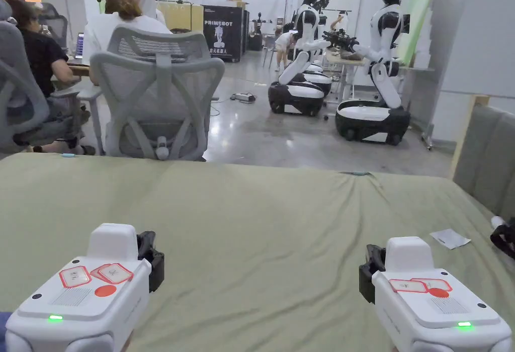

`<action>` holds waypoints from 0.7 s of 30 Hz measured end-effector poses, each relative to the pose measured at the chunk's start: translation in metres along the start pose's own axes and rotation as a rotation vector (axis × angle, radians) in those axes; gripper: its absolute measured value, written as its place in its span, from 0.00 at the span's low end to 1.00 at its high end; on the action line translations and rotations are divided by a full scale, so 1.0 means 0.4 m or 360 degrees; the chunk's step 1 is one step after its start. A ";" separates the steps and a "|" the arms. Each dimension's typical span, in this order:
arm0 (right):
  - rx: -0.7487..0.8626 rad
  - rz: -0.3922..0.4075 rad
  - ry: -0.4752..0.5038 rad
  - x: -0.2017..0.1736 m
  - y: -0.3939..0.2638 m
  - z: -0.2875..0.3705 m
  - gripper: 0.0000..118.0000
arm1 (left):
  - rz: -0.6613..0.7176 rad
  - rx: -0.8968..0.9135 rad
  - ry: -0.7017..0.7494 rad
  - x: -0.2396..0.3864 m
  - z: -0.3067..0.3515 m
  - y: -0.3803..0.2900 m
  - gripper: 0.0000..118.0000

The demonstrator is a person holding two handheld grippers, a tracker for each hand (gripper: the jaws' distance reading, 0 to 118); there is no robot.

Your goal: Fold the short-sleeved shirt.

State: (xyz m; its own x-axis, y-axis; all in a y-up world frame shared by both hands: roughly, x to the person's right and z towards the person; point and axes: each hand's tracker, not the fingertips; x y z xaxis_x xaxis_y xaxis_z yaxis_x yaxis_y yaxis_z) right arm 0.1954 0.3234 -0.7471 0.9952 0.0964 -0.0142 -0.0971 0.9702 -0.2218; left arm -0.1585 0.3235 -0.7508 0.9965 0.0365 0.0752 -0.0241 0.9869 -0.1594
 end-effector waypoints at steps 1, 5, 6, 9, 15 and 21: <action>0.0010 -0.0037 0.0016 0.022 0.001 0.008 0.00 | 0.0005 0.0009 -0.0007 0.019 0.000 0.000 0.00; 0.0014 -0.0038 0.0013 0.054 -0.007 0.029 0.00 | -0.0084 0.0009 -0.0008 0.091 -0.002 0.012 0.00; 0.0018 -0.0024 0.0017 0.054 -0.011 0.034 0.00 | -0.0084 0.0020 -0.0016 0.098 0.000 0.016 0.00; 0.0021 -0.0013 0.0043 0.044 -0.023 0.035 0.00 | -0.0075 0.0037 -0.0041 0.111 0.008 0.023 0.00; 0.0010 -0.0008 0.0071 0.020 -0.034 0.031 0.61 | -0.0092 0.0036 -0.0026 0.102 0.023 0.023 0.32; 0.0013 -0.0042 0.0104 0.001 -0.043 0.027 0.98 | -0.0112 0.0052 -0.0041 0.095 0.021 0.011 1.00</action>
State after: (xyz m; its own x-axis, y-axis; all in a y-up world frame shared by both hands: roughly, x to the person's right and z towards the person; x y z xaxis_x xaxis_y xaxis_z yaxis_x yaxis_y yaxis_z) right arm 0.1975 0.3092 -0.7329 0.9958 0.0562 -0.0721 -0.0705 0.9741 -0.2150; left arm -0.1214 0.3304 -0.7402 0.9934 -0.0295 0.1106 0.0429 0.9917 -0.1208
